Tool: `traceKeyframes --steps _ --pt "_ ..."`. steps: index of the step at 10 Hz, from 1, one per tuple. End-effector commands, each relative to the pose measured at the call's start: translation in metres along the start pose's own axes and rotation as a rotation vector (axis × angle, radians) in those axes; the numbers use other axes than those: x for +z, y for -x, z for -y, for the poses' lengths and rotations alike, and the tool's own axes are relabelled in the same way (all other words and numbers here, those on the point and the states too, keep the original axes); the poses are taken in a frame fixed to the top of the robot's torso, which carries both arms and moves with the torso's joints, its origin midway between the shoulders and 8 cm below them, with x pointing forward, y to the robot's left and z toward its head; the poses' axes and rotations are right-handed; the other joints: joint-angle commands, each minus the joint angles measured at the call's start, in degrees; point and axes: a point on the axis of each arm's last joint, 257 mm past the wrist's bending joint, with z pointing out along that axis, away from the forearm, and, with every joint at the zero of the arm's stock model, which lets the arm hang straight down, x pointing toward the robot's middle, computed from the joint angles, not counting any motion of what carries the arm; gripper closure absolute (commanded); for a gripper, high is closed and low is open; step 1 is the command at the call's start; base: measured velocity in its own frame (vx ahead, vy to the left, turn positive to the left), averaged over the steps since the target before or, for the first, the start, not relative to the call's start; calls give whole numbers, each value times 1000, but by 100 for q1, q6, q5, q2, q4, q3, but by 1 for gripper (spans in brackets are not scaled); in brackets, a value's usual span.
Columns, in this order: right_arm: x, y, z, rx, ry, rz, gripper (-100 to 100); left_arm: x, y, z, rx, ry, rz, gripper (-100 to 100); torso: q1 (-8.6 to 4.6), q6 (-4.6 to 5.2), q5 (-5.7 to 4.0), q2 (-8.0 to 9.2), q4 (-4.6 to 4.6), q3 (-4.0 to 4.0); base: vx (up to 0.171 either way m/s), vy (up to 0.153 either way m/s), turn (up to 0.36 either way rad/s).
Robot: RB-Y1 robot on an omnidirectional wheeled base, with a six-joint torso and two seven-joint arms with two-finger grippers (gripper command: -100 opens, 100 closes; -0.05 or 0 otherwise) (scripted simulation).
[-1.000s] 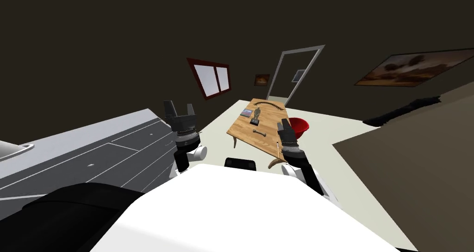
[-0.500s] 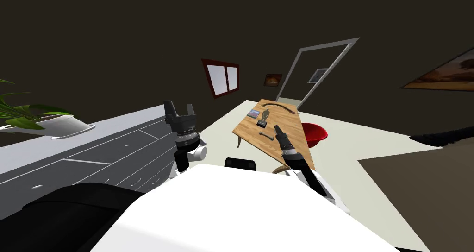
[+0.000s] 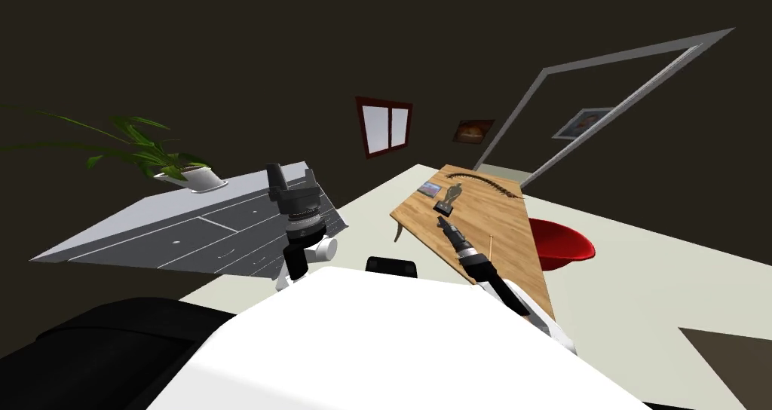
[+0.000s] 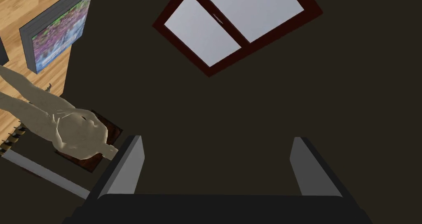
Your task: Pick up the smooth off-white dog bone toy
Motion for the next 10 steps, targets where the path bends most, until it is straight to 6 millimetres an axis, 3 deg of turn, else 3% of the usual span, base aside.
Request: traceKeyframes --steps 1,2,3,5,6,7,8,10 --pt "-10 -6 18 -38 -37 -39 -100 0 0 0 0 0 0 0 0 0 0 0 0 0 22 14 91" --pt "-21 -19 42 -78 -93 -91 -100 0 0 0 0 0 0 0 -5 9 -1 3 0 1 17 24 231" --pt "-21 -19 42 -86 -92 -98 -100 0 0 0 0 0 0 0 -5 2 0 4 1 2 13 12 149" --pt "-50 -41 92 -180 -204 -220 -100 0 0 0 0 0 0 0 -6 2 0 5 1 3 22 22 411" --pt "-50 -41 92 -188 -203 -221 -100 0 0 0 0 0 0 0 -6 1 0 0 0 0 29 5 97" --pt "-68 -50 117 -238 -259 -285 -100 0 0 0 0 0 0 0 -7 10 -2 1 0 0 31 20 225" --pt "-68 -50 117 -241 -258 -285 -100 0 0 0 0 0 0 0 -4 3 -1 -1 0 -1 21 10 147" --pt "-107 -61 162 -342 -358 -411 -100 0 0 0 0 0 0 0 -5 4 0 4 1 2 24 15 340"
